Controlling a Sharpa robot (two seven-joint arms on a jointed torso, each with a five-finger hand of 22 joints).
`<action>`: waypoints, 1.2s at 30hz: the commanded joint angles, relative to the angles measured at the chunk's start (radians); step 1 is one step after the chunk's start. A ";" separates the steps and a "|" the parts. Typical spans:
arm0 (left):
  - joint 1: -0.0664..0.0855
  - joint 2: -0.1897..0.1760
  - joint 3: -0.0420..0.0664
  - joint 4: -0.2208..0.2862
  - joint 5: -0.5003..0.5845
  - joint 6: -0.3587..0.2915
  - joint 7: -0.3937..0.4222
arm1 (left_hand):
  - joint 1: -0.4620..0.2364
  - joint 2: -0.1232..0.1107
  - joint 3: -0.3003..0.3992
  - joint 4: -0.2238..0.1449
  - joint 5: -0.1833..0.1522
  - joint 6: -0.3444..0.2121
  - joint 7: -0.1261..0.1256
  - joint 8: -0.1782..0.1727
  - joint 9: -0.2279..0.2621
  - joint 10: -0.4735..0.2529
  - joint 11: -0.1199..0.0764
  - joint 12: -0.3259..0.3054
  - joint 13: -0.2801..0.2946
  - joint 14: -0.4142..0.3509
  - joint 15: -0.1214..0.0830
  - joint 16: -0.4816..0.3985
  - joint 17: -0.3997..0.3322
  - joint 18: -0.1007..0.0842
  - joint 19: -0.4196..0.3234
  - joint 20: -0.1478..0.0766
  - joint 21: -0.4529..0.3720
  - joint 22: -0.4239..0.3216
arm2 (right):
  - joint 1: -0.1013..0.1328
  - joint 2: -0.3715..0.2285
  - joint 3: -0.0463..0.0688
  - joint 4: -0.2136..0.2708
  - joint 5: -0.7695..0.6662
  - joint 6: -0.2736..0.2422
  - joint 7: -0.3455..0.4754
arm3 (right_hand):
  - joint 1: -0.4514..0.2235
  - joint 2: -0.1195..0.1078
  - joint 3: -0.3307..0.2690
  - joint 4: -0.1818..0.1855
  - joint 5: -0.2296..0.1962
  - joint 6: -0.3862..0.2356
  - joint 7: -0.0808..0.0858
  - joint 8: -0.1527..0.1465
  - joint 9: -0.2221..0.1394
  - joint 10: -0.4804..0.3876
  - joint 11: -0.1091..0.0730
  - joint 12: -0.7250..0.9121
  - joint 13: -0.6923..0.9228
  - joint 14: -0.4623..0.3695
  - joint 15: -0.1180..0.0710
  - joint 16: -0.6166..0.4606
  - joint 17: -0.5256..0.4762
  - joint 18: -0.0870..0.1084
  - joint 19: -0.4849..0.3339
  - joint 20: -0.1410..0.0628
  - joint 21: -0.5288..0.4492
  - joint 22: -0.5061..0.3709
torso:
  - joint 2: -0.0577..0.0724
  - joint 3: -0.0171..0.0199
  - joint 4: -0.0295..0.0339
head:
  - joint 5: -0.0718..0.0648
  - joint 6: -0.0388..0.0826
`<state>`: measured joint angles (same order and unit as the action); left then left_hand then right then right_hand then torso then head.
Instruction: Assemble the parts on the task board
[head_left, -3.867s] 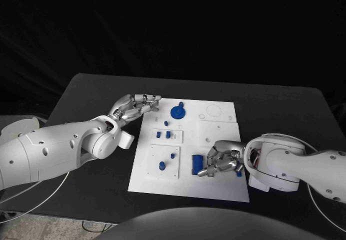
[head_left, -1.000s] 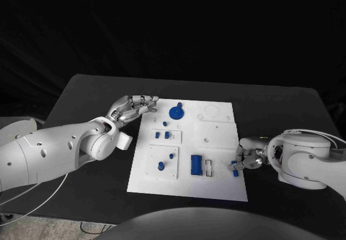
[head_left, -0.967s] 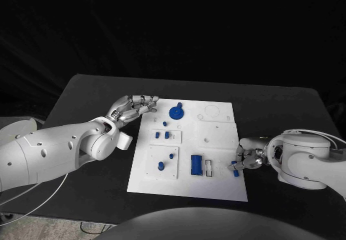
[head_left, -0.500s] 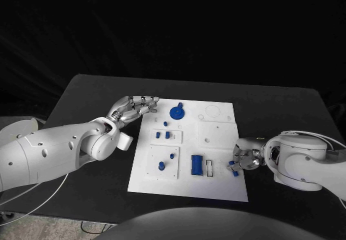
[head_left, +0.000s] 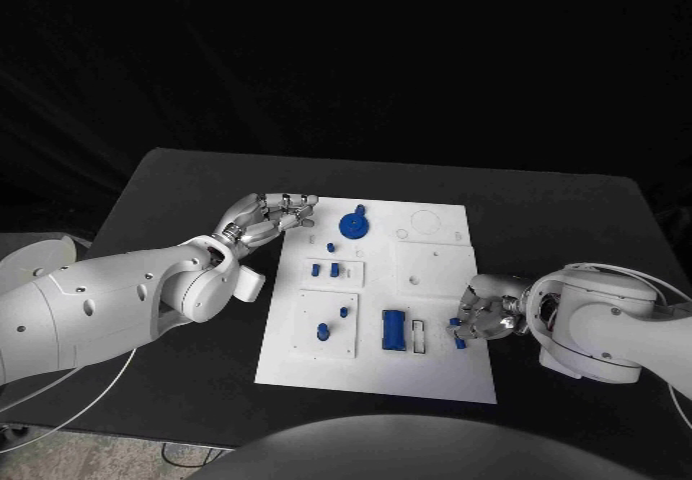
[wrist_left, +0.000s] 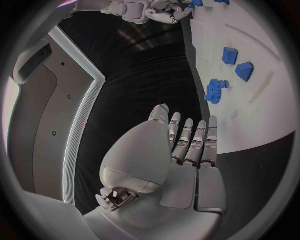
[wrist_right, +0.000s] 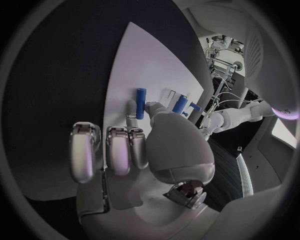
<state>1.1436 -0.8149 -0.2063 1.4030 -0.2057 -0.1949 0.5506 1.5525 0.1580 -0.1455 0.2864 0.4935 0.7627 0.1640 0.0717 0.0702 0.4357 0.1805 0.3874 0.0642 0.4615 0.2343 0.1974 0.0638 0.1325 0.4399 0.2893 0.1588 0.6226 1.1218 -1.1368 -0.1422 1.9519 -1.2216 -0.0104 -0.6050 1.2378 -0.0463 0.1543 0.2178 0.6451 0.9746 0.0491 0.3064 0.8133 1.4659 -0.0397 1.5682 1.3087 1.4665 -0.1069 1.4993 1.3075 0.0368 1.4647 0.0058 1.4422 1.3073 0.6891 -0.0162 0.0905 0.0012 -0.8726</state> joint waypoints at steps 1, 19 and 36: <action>-0.001 0.002 0.000 0.002 0.003 0.017 0.013 | 0.002 0.005 0.006 -0.001 0.005 0.001 0.003 0.002 0.000 0.002 0.007 -0.001 0.001 -0.005 0.003 0.004 -0.001 -0.012 0.003 -0.002 0.005 -0.001 | 0.013 -0.001 -0.003 0.004 0.229 -0.047 -0.005 | -0.021 -0.001 0.164 -0.149 0.002 -0.001 -0.012 0.009 0.007 0.105 0.005 0.003 0.262 0.081 0.009 0.007 0.130 -0.005 0.056 0.006 0.006 0.222 | 0.000 -0.0006 0.0024 | -0.002 0.000; -0.002 0.002 0.000 0.004 0.003 0.021 0.005 | 0.002 0.005 0.006 -0.001 0.005 0.001 0.003 0.002 0.000 0.002 0.007 -0.001 0.001 -0.005 0.003 0.004 -0.001 -0.012 0.003 -0.002 0.005 -0.001 | 0.020 0.028 -0.003 -0.018 0.460 -0.086 -0.007 | -0.093 -0.004 0.211 -0.158 -0.069 0.003 -0.017 0.029 0.018 0.105 0.001 0.003 0.262 0.084 0.007 0.019 0.149 -0.006 0.058 0.005 0.012 0.224 | -0.002 -0.0020 0.0021 | 0.002 0.000; -0.002 0.002 0.001 0.002 0.003 0.024 0.003 | 0.004 0.005 0.008 -0.001 0.007 0.002 0.004 0.002 0.000 0.002 0.008 -0.001 0.001 -0.006 0.002 0.004 -0.001 -0.011 0.002 -0.002 0.005 -0.002 | -0.006 0.080 -0.003 -0.046 0.377 -0.078 0.005 | -0.153 -0.020 0.199 -0.144 -0.153 -0.009 -0.015 0.028 0.013 0.105 0.002 0.003 0.262 0.082 0.009 0.015 0.139 -0.003 0.050 0.007 -0.003 0.218 | -0.003 -0.0011 0.0017 | 0.005 0.000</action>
<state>1.1425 -0.8147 -0.2063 1.4034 -0.2053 -0.1915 0.5476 1.5525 0.1579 -0.1427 0.2836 0.4935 0.7627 0.1640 0.0717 0.0702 0.4358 0.1805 0.3874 0.0641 0.4615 0.2343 0.1974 0.0638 0.1325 0.4400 0.2893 0.1587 0.6212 1.1178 -1.0587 -0.1448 1.9060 -0.8138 -0.0969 -0.6061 1.0960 -0.0647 0.3347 0.0843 0.4953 0.9720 0.0358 0.3291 0.8265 1.4659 -0.0396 1.5682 1.3087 1.4663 -0.1071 1.5133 1.3073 0.0368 1.4646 0.0057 1.4424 1.3078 0.6865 -0.0174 0.0927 0.0054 -0.8726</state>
